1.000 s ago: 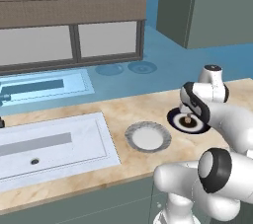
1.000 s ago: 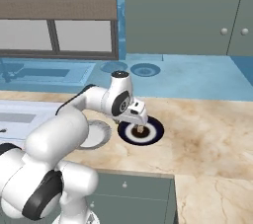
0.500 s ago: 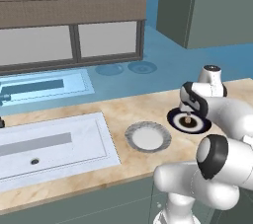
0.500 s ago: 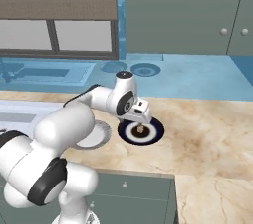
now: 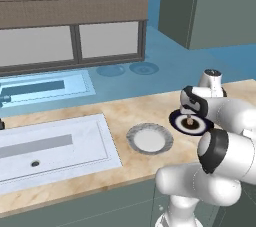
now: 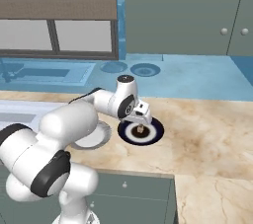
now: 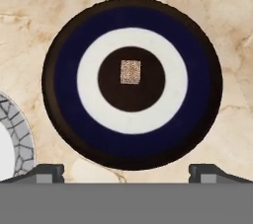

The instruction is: Move the dessert items from the plate to the tray.

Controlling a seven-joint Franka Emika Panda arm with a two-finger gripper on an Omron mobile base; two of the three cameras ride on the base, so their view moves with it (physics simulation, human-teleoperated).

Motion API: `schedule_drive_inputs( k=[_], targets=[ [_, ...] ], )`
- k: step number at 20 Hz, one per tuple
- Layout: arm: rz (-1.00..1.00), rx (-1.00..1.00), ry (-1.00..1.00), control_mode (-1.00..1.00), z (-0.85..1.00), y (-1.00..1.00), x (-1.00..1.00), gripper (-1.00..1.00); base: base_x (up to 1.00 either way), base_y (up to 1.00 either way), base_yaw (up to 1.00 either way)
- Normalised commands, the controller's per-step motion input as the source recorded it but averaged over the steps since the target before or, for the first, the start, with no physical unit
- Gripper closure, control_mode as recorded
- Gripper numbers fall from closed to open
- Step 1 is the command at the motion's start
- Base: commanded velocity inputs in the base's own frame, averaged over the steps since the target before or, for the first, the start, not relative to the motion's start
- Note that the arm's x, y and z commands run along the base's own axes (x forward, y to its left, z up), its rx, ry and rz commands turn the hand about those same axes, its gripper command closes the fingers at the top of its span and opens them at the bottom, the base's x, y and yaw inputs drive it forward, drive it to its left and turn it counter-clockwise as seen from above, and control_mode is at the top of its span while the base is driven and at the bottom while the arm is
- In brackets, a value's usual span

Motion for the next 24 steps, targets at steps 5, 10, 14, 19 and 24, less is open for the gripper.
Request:
schedule_drive_inputs(
  k=[5, 10, 14, 19, 24],
  targets=[
    [0.00, 0.00, -0.04, -1.00, -0.08, 0.00, 0.18, -1.00, 0.00, 0.00, 0.00],
    [0.00, 0.00, -0.01, -1.00, -0.07, -0.02, 0.17, -1.00, 0.00, 0.00, 0.00],
    [0.00, 0.00, 0.00, -1.00, -0.04, -0.05, 0.10, -1.00, 0.00, 0.00, 0.00],
    [0.00, 0.00, 0.00, -1.00, -0.04, -0.11, 0.04, -1.00, 0.00, 0.00, 0.00],
    [0.00, 0.00, 0.00, -1.00, -0.18, -0.01, 0.08, -1.00, 0.00, 0.00, 0.00]
  ],
)
